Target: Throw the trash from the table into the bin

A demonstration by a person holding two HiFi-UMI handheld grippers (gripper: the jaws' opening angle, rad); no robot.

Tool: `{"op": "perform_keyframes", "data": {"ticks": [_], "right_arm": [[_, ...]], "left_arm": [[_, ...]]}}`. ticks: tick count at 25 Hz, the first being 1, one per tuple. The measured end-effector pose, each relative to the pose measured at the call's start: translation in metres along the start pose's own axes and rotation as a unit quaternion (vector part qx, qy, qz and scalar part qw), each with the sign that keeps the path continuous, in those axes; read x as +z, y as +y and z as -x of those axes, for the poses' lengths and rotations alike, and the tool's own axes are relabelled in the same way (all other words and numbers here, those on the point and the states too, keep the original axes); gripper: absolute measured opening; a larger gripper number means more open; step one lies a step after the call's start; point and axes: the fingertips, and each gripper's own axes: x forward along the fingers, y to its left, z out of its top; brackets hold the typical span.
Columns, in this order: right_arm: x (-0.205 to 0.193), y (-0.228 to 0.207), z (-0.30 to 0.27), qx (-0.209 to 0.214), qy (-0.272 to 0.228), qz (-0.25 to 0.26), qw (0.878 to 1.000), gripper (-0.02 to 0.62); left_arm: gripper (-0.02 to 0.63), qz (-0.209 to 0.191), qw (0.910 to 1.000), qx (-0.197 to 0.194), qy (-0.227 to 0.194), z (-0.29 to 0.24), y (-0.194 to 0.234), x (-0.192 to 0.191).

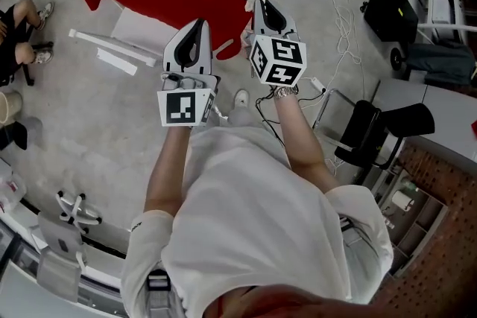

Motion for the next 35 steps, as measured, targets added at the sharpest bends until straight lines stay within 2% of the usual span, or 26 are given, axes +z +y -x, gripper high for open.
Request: {"op": "perform_keyframes", "data": {"ticks": [6,11,17,25,31,35], "right_arm": [[-0.008,-0.079,0.036,-0.043,-0.005,-0.016,0.999,0.028],[-0.022,-0.147,0.060,-0.055,-0.011,-0.035,0.998,0.028],[-0.031,-0.216,0.073,-0.032,-0.015,-0.034,0.999,0.028],[-0.045,-0.309,0.090,0.024,-0.012,-0.031,0.999,0.028],[-0.067,-0.333,0.090,0.062,0.005,-0.028,0.998,0.028],[-0.097,-0.327,0.074,0.074,0.032,-0.033,0.996,0.028]], "left_arm": [[0.005,0.005,0.9989,-0.046,0.008,-0.035,-0.069,-0.017],[0.005,0.000,0.9980,-0.062,0.014,-0.060,-0.129,-0.037],[0.005,0.008,0.9991,-0.037,0.018,-0.095,-0.194,-0.061],[0.005,-0.029,0.9995,0.004,0.015,-0.135,-0.273,-0.085],[0.005,-0.040,0.9986,0.022,0.025,-0.138,-0.296,-0.108],[0.005,-0.035,0.9976,0.039,0.044,-0.133,-0.282,-0.128]]}}
